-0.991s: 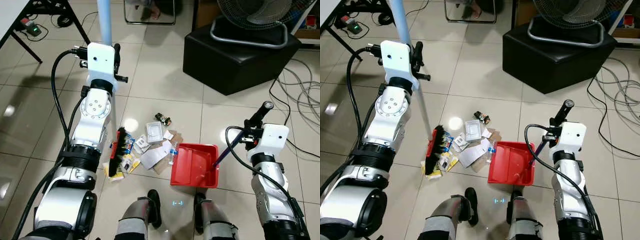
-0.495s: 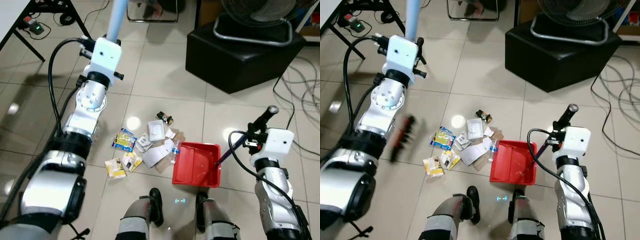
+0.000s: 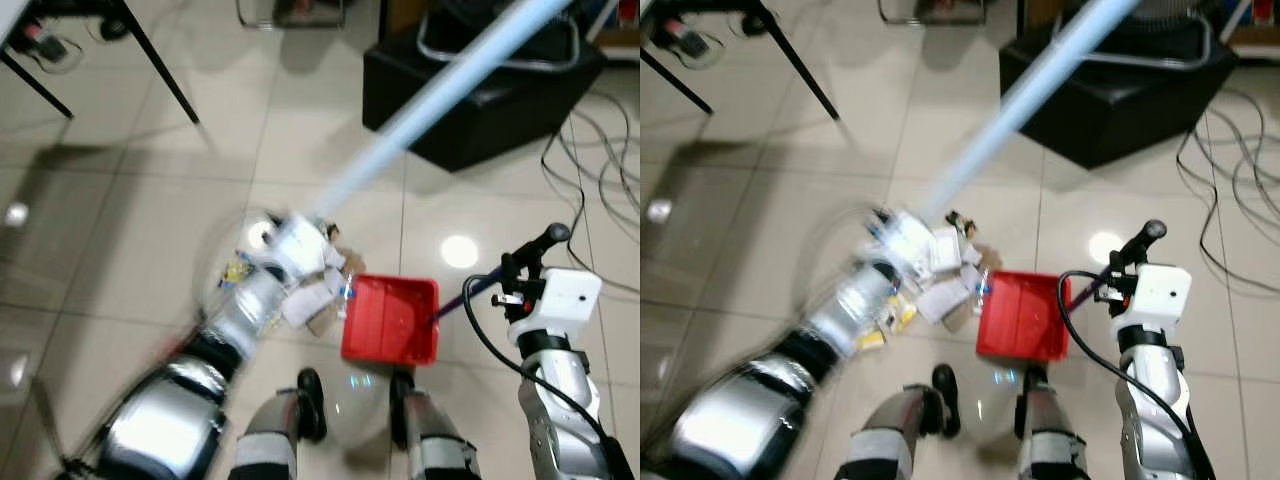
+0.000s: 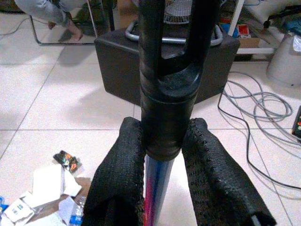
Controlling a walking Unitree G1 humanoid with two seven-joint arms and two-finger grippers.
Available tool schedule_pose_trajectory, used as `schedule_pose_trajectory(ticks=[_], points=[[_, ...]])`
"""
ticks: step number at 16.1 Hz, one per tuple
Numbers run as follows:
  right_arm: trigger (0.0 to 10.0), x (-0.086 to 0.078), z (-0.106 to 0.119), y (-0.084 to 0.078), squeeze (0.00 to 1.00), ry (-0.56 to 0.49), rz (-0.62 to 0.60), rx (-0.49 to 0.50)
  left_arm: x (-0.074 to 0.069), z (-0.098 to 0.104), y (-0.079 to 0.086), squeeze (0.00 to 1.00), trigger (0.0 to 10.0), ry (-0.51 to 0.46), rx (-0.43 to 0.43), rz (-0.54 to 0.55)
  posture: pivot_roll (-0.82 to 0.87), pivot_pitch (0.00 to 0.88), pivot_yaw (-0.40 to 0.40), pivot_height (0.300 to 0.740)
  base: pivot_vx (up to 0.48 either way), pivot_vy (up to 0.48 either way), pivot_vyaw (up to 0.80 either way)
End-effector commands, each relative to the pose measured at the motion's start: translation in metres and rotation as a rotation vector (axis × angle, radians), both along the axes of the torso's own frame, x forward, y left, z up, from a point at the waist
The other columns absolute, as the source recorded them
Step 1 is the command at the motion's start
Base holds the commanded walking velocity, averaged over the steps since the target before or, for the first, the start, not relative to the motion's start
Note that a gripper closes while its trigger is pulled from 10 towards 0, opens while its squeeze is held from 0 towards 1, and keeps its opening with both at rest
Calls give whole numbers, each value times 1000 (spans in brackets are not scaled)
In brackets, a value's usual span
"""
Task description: Sweep floor
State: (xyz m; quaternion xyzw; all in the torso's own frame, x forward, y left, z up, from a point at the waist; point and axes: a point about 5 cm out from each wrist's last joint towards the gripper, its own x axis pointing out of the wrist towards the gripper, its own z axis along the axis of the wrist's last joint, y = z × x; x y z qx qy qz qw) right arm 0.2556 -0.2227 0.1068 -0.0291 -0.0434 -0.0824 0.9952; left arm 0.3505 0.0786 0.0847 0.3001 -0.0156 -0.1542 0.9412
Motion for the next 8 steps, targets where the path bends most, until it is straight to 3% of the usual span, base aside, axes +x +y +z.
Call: schedule_pose_trajectory(ticks=[1,2,3,5,6,8], points=[[10000,-9,-8,-1,0,49,-14,12,-7,-9,-4,0,10000,34,-17,-26,-154,466,150,740,0,0,0],[10000,-11,-7,-2,0,49,-14,10,-16,-16,-26,0,10000,112,-174,-30,-149,467,150,740,0,0,0],[10000,-13,-6,-2,0,54,-14,9,-18,-15,-35,0,10000,150,-293,0,-142,465,152,740,0,0,0],[10000,-10,-6,2,0,56,-3,18,-11,7,-52,0,10000,119,-470,-8,-130,458,152,740,0,0,0],[10000,-8,-6,5,0,55,4,23,-6,24,-58,0,10000,68,-526,-33,-128,451,150,740,0,0,0],[10000,-6,-5,7,0,55,11,28,4,50,-56,0,10000,-38,-534,-66,-118,441,150,740,0,0,0]])
